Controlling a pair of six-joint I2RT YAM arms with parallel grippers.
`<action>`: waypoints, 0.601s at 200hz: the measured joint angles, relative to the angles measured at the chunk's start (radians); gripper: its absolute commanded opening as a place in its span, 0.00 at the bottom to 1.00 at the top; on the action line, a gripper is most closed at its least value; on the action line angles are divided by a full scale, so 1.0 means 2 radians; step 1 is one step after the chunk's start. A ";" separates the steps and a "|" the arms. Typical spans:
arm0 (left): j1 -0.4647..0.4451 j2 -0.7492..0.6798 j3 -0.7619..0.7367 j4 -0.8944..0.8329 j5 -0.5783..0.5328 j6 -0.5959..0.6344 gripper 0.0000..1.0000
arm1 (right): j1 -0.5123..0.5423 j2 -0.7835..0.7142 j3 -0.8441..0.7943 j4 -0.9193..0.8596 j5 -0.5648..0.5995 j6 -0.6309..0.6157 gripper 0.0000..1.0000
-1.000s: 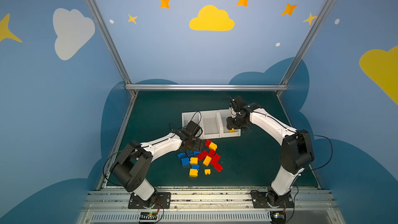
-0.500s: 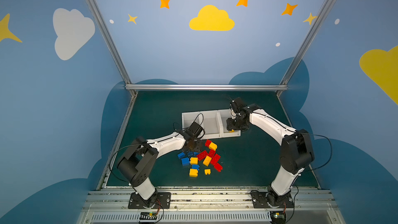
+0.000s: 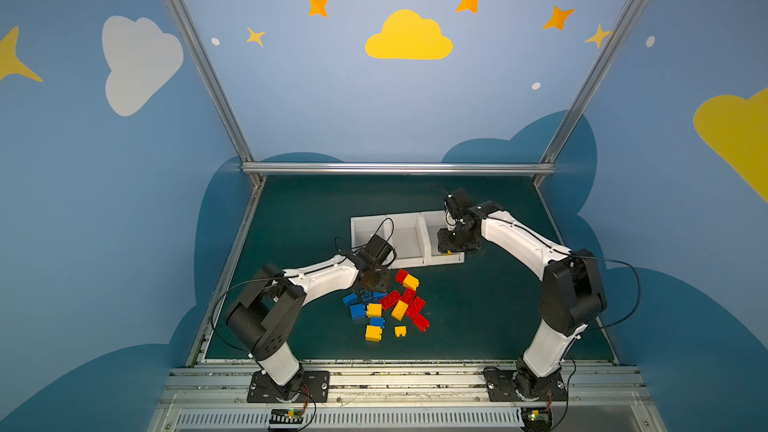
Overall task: Sort the legos into containers by color
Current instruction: 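Grasp a blue brick with the left gripper and lift it over the middle compartment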
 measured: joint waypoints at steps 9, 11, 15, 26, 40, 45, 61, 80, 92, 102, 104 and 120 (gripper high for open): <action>-0.001 0.000 0.000 0.000 0.000 0.002 0.43 | 0.000 0.000 0.000 0.000 0.000 0.000 0.56; -0.002 0.000 0.000 0.000 0.000 0.002 0.43 | 0.000 0.000 0.000 0.000 0.000 0.000 0.56; -0.002 0.000 0.000 0.000 0.000 0.003 0.43 | 0.000 0.000 0.000 0.000 0.000 0.000 0.56; -0.004 0.000 0.002 -0.001 0.000 0.006 0.43 | 0.000 0.000 0.000 0.000 0.000 0.001 0.56; -0.006 0.000 0.006 -0.001 0.002 0.009 0.43 | 0.000 0.000 0.000 0.000 0.000 0.001 0.56; -0.008 0.000 0.008 -0.001 0.002 0.010 0.43 | 0.000 0.000 0.000 0.000 0.000 0.001 0.56; -0.012 0.000 0.016 -0.004 0.005 0.014 0.43 | 0.000 0.000 0.000 0.000 0.000 0.001 0.56; -0.017 -0.001 0.029 -0.007 0.011 0.021 0.43 | 0.000 -0.001 0.000 0.000 0.001 0.001 0.56; -0.021 -0.002 0.040 -0.011 0.015 0.025 0.43 | 0.000 -0.003 0.000 -0.001 0.002 0.001 0.56; -0.023 -0.002 0.054 -0.015 0.019 0.031 0.43 | 0.000 -0.005 0.000 -0.001 0.002 0.001 0.56; -0.023 -0.002 0.057 -0.016 0.019 0.031 0.43 | 0.000 -0.005 0.000 -0.001 0.002 0.001 0.56; -0.024 -0.002 0.085 -0.020 0.021 0.041 0.43 | 0.000 -0.008 -0.001 0.000 0.002 0.001 0.56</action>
